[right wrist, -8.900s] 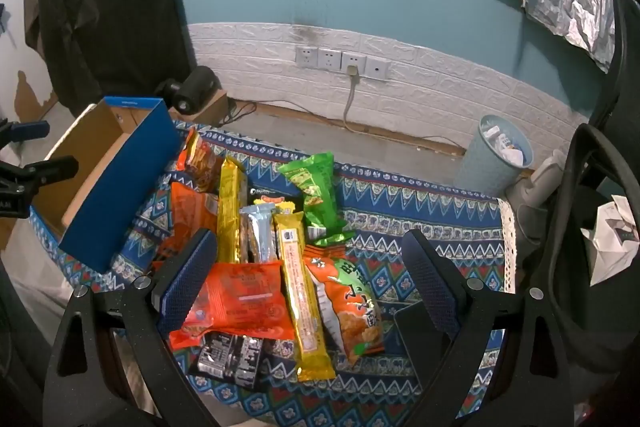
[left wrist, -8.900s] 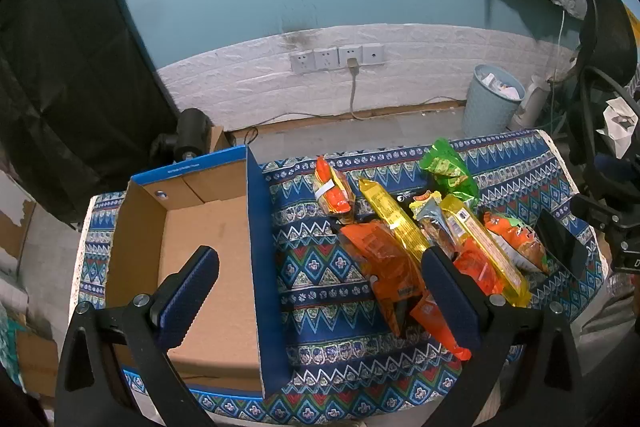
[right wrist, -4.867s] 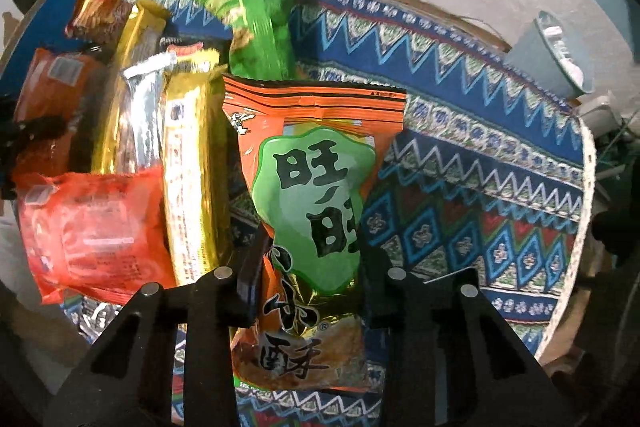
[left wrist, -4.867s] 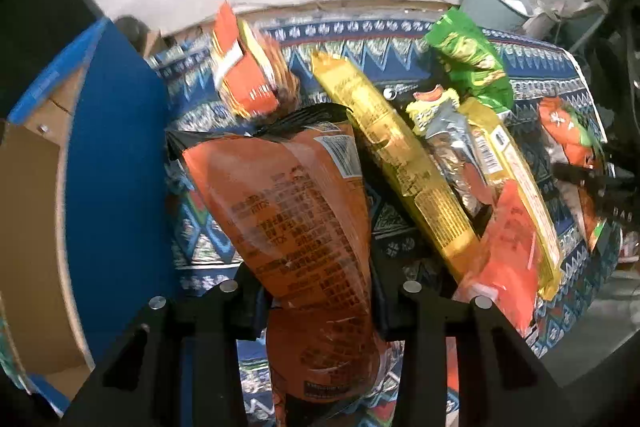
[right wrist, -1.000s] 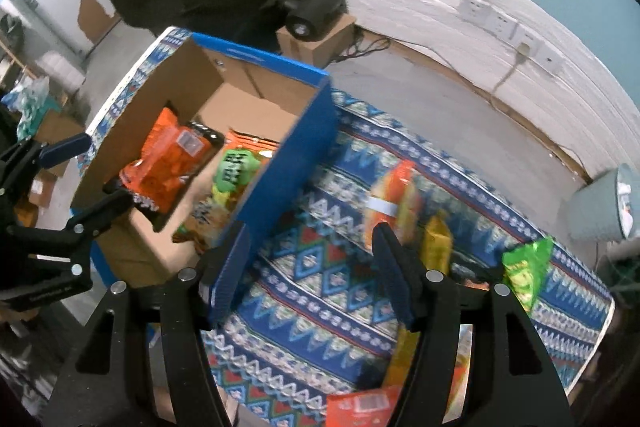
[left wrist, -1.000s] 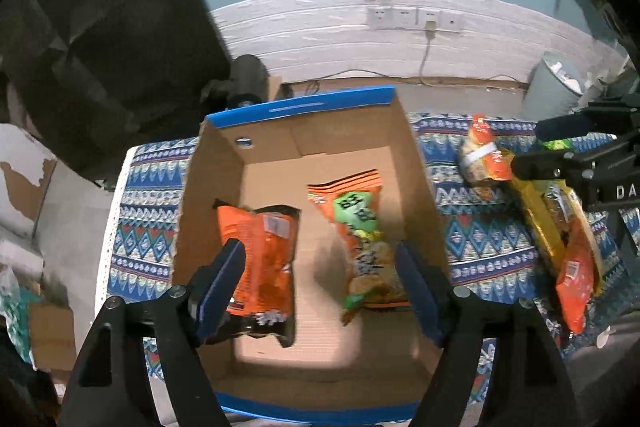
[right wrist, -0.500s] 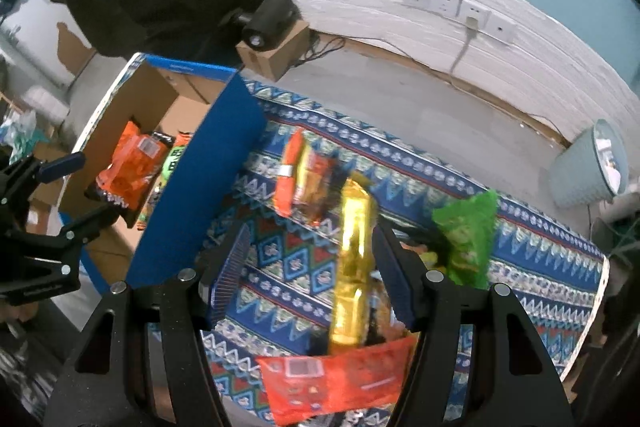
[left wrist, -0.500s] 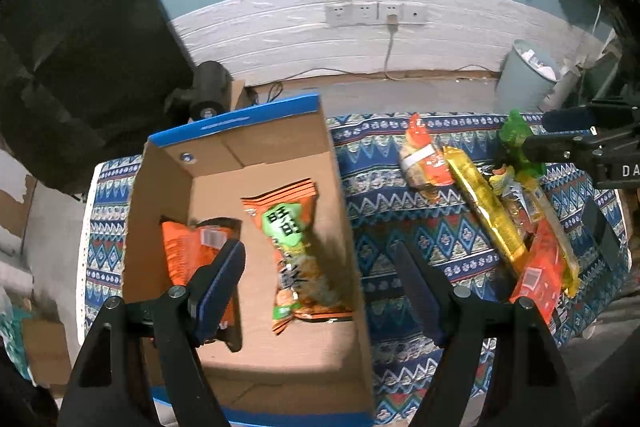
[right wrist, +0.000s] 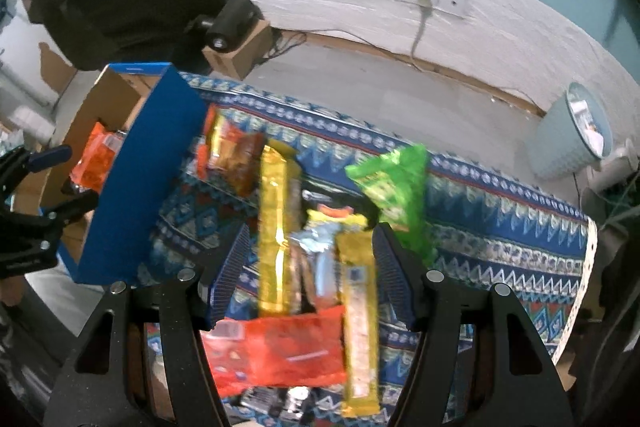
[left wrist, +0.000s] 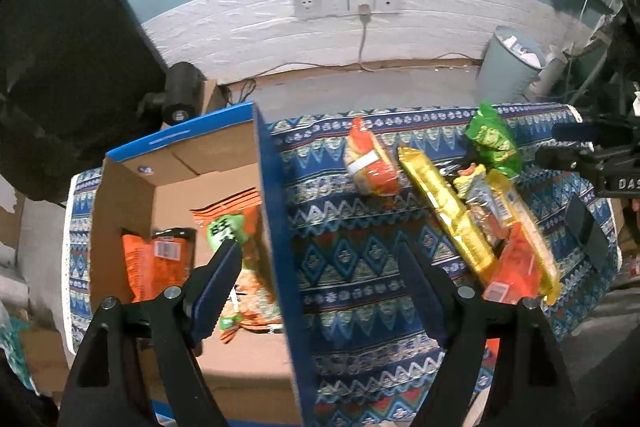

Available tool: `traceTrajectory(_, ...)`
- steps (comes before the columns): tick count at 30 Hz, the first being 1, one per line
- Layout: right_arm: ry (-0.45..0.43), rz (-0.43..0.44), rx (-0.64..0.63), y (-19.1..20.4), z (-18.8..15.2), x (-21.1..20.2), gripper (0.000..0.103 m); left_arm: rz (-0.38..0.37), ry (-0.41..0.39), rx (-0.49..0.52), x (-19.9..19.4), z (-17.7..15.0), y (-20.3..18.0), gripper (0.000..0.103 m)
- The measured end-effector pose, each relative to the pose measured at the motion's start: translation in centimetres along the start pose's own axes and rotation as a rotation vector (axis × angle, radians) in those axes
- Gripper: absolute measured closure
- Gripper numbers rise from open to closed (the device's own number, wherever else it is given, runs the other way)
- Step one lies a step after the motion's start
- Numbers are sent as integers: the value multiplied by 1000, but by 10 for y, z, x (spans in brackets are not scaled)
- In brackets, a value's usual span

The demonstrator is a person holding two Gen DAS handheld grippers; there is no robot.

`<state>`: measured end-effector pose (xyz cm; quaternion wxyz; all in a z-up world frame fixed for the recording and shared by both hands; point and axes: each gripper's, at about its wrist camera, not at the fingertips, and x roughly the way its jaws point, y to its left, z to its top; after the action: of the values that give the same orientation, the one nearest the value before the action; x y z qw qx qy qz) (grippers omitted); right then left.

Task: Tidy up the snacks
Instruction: 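Move both grippers back toward the snack pile, then grasp red-yellow stick snack bag with left gripper while right gripper grasps green pea bag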

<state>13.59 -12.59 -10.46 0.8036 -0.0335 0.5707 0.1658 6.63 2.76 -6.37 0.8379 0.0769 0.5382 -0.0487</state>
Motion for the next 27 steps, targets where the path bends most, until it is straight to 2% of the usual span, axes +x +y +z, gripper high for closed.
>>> traceTrajectory(6,20,-20,5,-27,-5,5,38,-21,23,33,6,17,-22,21)
traceTrajectory(12,30,-49,-74,-45,2,7,35,-7,49,73,20,41,-33,17)
traceTrajectory(14,26,-46,-75,-52,4,8,31,-8,74,64,29,49,-34,17)
traceTrajectory(21,67,-3,-42,-73,14,31,31,-53,151,-33,70,71,-27,17)
traceTrajectory(24,83,12,-43,-75,18,43,31,-56,168,-17,87,73,-30,17)
traceTrajectory(27,110,12,-29,-80,18,59,31,-27,198,-8,110,72,-31,17)
